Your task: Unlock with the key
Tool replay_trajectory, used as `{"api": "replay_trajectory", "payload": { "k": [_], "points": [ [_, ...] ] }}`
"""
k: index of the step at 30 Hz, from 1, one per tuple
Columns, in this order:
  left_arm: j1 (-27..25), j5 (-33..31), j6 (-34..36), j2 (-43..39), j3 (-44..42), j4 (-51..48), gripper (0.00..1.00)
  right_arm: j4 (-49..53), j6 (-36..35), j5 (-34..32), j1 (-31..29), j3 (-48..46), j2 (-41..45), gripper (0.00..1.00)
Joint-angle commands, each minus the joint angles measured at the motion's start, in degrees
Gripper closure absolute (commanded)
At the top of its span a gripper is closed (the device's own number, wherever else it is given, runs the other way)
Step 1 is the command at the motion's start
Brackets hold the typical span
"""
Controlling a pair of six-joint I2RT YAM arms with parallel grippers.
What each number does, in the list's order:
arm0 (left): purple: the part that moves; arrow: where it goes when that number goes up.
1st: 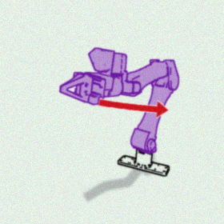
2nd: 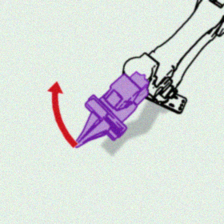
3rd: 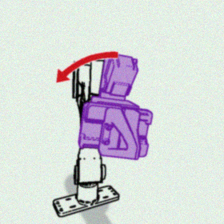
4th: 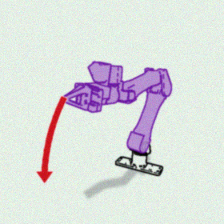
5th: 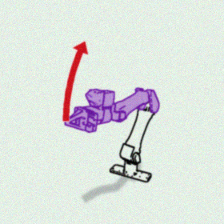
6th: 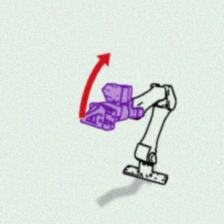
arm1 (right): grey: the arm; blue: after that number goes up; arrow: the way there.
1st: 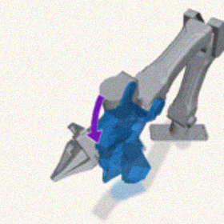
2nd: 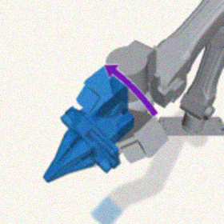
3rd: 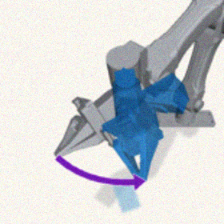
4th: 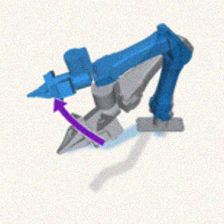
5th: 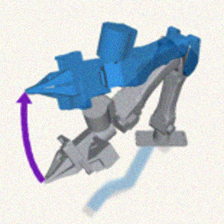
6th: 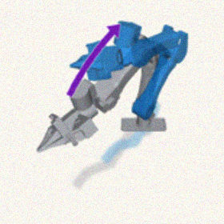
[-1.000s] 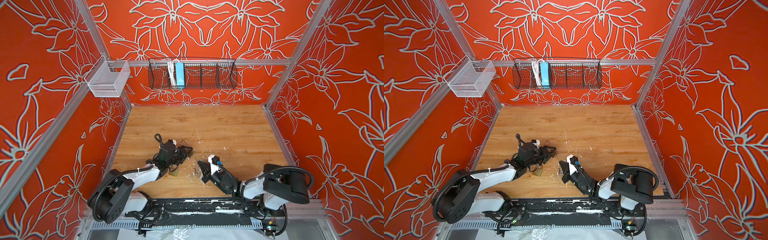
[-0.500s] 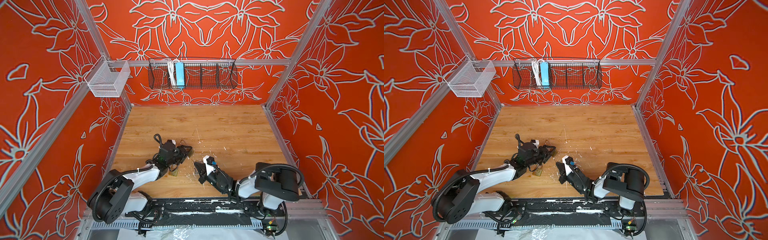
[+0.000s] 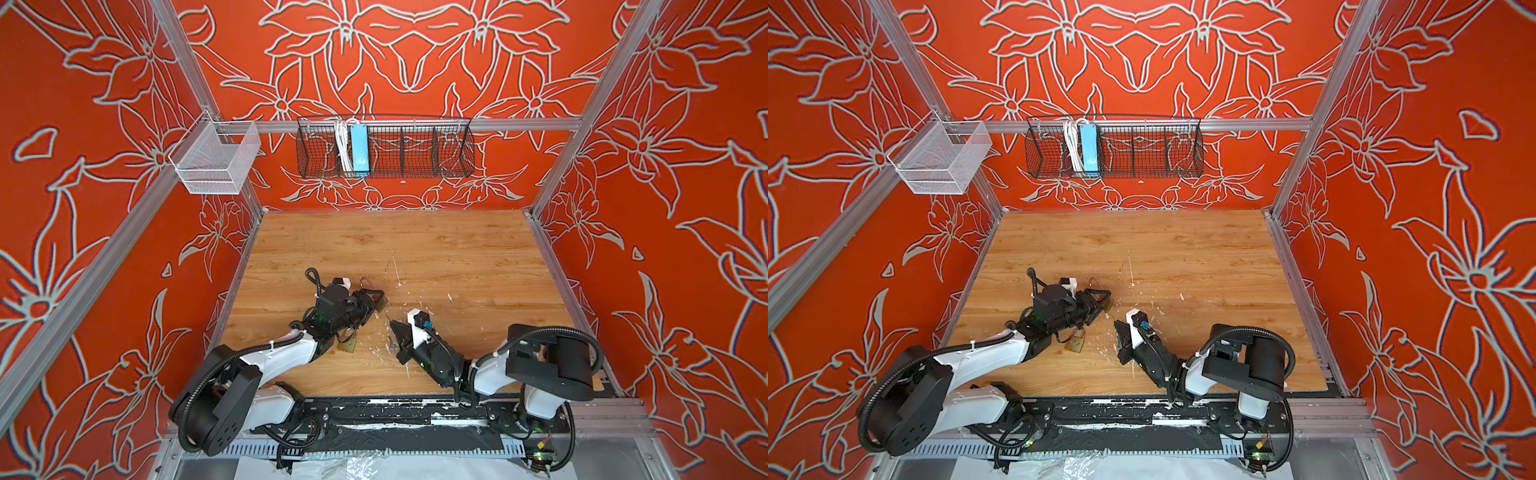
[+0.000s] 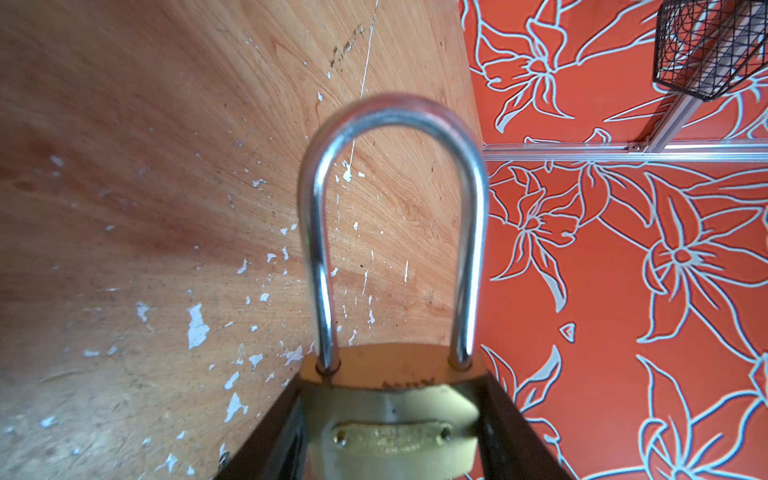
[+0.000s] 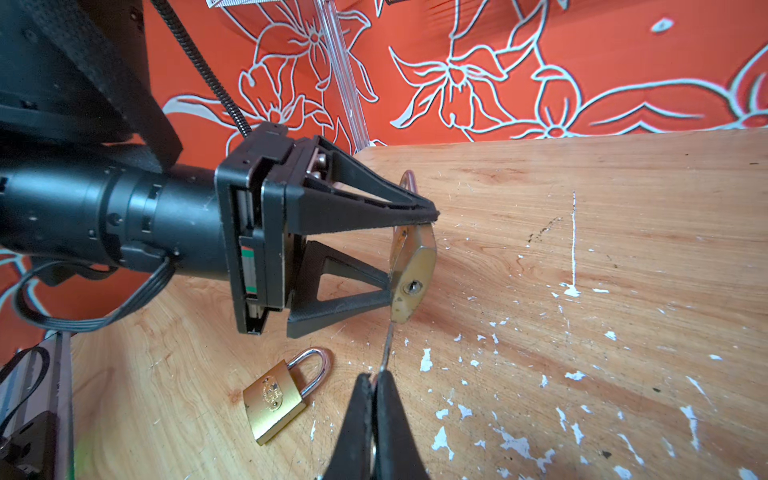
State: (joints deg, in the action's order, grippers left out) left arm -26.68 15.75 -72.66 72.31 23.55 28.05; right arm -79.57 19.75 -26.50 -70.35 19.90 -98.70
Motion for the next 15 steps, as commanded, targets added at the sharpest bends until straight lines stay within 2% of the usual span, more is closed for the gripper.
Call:
{"api": "replay_trajectory", "payload": {
  "k": [1,15],
  "points": [
    [0.29,0.63,0.92,0.01,0.79,4.92,1.00,-1.20,1.08,1.01,0.90,0.91,-0.75,1.00],
    [0.31,0.58,1.21,-0.15,0.88,4.61,1.00,-1.20,2.35,2.60,2.89,4.33,-4.64,1.00]
  ]
}}
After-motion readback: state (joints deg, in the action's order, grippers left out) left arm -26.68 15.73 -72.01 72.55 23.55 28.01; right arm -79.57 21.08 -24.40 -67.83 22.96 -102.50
